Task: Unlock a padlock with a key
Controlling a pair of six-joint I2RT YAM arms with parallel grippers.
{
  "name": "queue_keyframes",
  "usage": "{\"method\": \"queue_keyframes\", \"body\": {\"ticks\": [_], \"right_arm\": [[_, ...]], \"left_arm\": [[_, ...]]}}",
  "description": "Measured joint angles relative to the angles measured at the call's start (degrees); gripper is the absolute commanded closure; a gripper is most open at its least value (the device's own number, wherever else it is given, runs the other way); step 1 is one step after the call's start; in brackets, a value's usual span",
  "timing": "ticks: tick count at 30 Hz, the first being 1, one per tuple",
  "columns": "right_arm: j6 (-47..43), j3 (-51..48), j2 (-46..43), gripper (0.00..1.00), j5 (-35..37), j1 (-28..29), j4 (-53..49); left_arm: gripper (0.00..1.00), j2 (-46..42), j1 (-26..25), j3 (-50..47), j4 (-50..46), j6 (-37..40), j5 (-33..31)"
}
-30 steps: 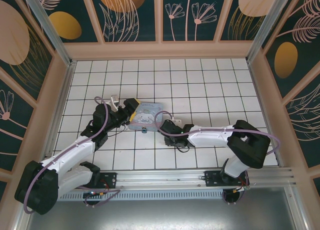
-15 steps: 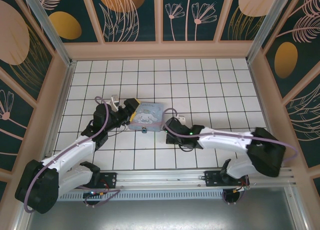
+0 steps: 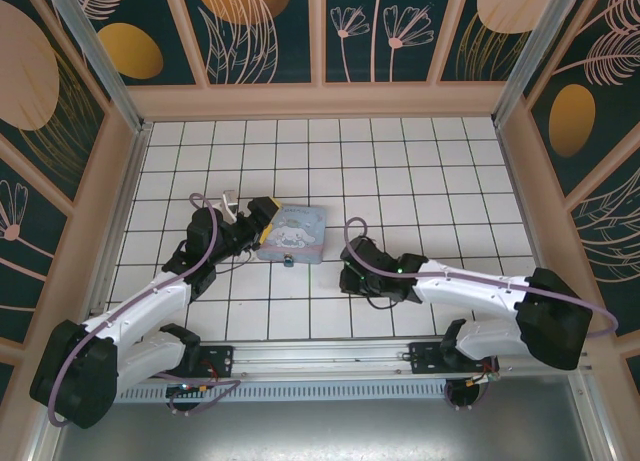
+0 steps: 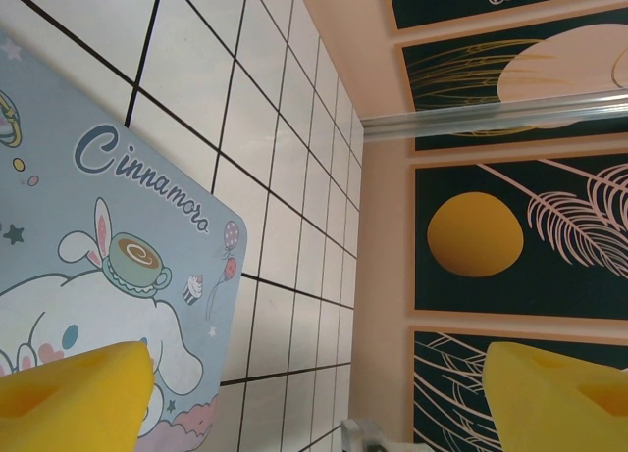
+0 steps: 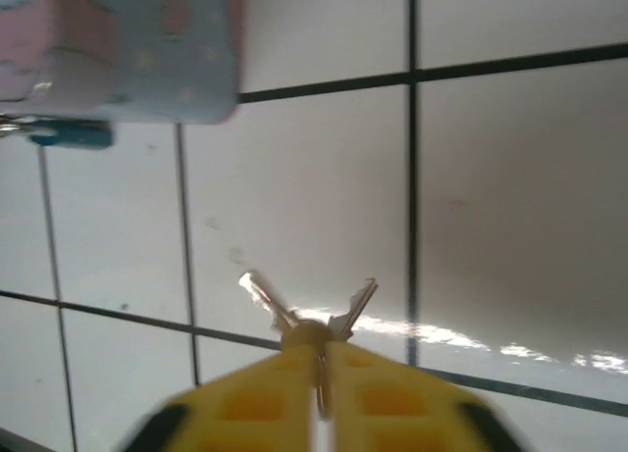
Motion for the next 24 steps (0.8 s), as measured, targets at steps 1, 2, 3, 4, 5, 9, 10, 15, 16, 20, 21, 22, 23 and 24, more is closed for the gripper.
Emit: {"method": "queue_keyframes", "body": {"ticks": [1, 2, 3, 4, 5, 9, 10, 15, 16, 20, 21, 22, 23, 24], "right_arm": [[0.00, -0.20, -0.48, 0.26, 0.22, -1.18, -0.63], [-0.02, -0.52, -1.84, 0.29, 0.46, -2.40, -0.90], [-0.11, -0.92, -3.89, 0.32, 0.57, -3.63, -1.03], [-0.24, -1.25, -6.40, 0.34, 0.70, -4.79, -1.01], [-0.28, -1.42, -9.29, 0.36, 0.83, -5.95, -0.96], [-0.33, -1.42, -14.40, 0.41, 1.97, -7.74, -0.55], [-0.31, -1.42, -14.03, 0.41, 1.99, -7.72, -0.57], [-1.11, -1.31, -6.97, 0.41, 3.61, -5.44, -1.40], [-1.62, -1.05, -5.18, 0.41, 3.96, -4.94, -1.90], [-4.57, 1.36, 2.54, 0.41, 4.98, -3.91, -3.02], [-5.09, 1.88, 3.93, 0.40, 5.07, -3.91, -3.13], [-5.95, 2.45, 5.44, 0.40, 5.25, -3.91, -3.21], [-6.54, 2.93, 6.71, 0.41, 5.44, -3.89, -3.23], [-7.19, 3.28, 7.74, 0.40, 5.68, -3.89, -3.28]], "left_arm": [[0.13, 0.00, 0.00, 0.00, 0.00, 0.00, 0.00], [0.13, 0.00, 0.00, 0.00, 0.00, 0.00, 0.00], [0.13, 0.00, 0.00, 0.00, 0.00, 0.00, 0.00], [0.13, 0.00, 0.00, 0.00, 0.00, 0.00, 0.00], [0.13, 0.00, 0.00, 0.00, 0.00, 0.02, 0.00], [0.13, 0.00, 0.00, 0.00, 0.00, 0.00, 0.00], [0.13, 0.00, 0.00, 0.00, 0.00, 0.00, 0.00], [0.13, 0.09, 0.00, 0.00, 0.02, 0.00, 0.00], [0.13, 0.13, 0.00, 0.00, 0.02, 0.00, 0.00], [0.13, 0.39, 0.00, 0.00, 0.02, 0.02, 0.00], [0.13, 0.39, 0.00, 0.00, 0.00, 0.02, 0.00], [0.13, 0.39, 0.00, 0.00, 0.00, 0.02, 0.00], [0.13, 0.39, 0.00, 0.00, 0.02, 0.02, 0.00], [0.13, 0.39, 0.00, 0.00, 0.00, 0.02, 0.00]]}}
